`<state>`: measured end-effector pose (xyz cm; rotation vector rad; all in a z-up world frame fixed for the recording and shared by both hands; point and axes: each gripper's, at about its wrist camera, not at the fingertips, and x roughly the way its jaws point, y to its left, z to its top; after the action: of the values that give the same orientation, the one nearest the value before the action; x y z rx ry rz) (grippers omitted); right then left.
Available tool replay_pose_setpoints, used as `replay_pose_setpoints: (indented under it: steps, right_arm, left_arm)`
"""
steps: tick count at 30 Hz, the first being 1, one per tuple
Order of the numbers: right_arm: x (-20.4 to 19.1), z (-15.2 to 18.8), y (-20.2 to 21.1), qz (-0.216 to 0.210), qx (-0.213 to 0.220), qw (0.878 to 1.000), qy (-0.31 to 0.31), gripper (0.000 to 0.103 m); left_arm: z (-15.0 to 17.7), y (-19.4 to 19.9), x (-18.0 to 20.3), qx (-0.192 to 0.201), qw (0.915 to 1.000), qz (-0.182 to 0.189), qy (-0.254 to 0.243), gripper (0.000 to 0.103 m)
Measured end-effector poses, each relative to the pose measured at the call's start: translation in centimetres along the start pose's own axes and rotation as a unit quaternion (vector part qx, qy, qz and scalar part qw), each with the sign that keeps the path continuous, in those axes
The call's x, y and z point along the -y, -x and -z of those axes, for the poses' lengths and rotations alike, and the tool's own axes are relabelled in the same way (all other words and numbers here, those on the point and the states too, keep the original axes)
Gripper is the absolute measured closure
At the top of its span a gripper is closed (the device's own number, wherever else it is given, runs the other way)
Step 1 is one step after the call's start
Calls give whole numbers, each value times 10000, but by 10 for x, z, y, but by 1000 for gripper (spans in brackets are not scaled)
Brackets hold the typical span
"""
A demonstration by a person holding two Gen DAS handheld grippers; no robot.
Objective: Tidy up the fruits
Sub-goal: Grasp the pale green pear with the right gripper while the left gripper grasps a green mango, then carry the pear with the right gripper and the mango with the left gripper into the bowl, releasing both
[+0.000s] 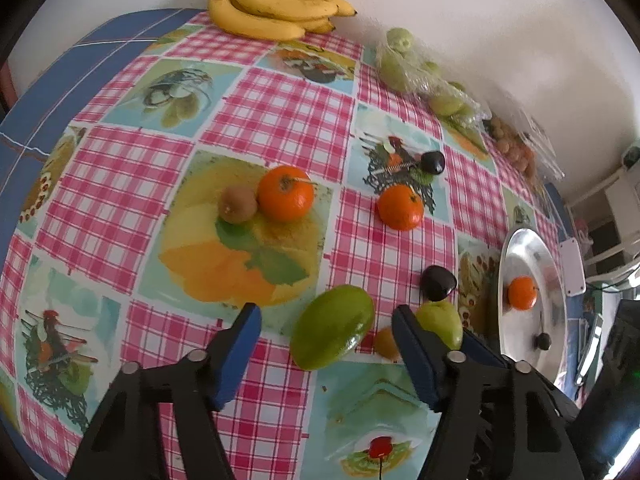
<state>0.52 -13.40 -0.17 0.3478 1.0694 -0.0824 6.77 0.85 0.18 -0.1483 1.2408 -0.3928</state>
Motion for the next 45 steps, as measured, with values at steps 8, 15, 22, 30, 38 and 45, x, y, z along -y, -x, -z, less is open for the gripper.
replay_pose_setpoints:
  steps: [8,15,22,30,38,45]
  right_arm:
    - [8,10,9,113,-88,9999,-93,63]
    - [7,10,11,195,-158,9997,-78,63]
    - [8,11,25,190,-88,9997,-112,63]
    - [8,17,22,238,-346,9990,-121,63]
    - [7,19,17,290,-366,9989,-42,62]
    - [7,16,13,187,-410,9990,-12,62]
  left_arm:
    - [5,-11,12,-146,9991,-157,-360,56]
    - [6,-9,13,-80,9991,-162,-384,63]
    - [7,5,14,17,9993,-89,-357,69]
    - [10,2,14,-134,9993,-59,-347,68]
    - [13,-21,22,-452,9978,-57,-491,62]
    - [13,-22,20,-443,9976,-180,-499,63]
